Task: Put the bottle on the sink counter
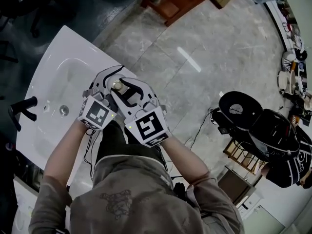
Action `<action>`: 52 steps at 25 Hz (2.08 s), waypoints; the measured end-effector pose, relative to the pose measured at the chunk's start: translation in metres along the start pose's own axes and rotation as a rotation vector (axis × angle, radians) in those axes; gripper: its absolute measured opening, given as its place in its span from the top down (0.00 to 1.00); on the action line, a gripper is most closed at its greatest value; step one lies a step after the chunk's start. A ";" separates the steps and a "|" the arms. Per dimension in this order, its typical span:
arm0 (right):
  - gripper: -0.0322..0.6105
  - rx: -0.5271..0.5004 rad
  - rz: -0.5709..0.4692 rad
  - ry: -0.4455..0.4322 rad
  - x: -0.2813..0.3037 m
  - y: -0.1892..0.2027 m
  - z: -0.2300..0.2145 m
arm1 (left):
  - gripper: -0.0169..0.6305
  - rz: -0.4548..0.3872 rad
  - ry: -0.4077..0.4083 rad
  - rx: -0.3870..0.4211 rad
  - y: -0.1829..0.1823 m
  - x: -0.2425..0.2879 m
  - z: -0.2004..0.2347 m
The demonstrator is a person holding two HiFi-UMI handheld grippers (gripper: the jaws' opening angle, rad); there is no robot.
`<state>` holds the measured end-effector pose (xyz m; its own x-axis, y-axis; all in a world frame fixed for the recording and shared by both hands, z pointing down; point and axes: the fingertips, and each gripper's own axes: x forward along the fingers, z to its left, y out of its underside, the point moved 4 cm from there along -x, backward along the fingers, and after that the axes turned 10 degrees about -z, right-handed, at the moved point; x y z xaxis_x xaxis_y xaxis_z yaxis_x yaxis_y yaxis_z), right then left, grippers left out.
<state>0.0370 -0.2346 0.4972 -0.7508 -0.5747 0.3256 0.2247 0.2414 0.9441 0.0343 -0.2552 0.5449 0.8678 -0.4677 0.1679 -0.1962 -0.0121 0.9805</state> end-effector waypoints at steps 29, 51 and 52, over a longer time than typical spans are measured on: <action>0.73 0.010 0.061 0.038 0.026 0.041 -0.002 | 0.47 0.044 0.059 -0.029 0.049 0.005 0.003; 0.73 -0.036 0.087 0.079 0.030 0.052 -0.002 | 0.45 0.146 0.004 -0.144 0.082 -0.027 0.000; 0.73 -0.025 0.089 0.079 0.031 0.052 -0.002 | 0.45 0.156 0.002 -0.145 0.084 -0.033 0.000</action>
<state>0.0270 -0.2411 0.5564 -0.6763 -0.6119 0.4101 0.3040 0.2753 0.9120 -0.0108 -0.2405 0.6217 0.8330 -0.4525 0.3184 -0.2604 0.1872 0.9472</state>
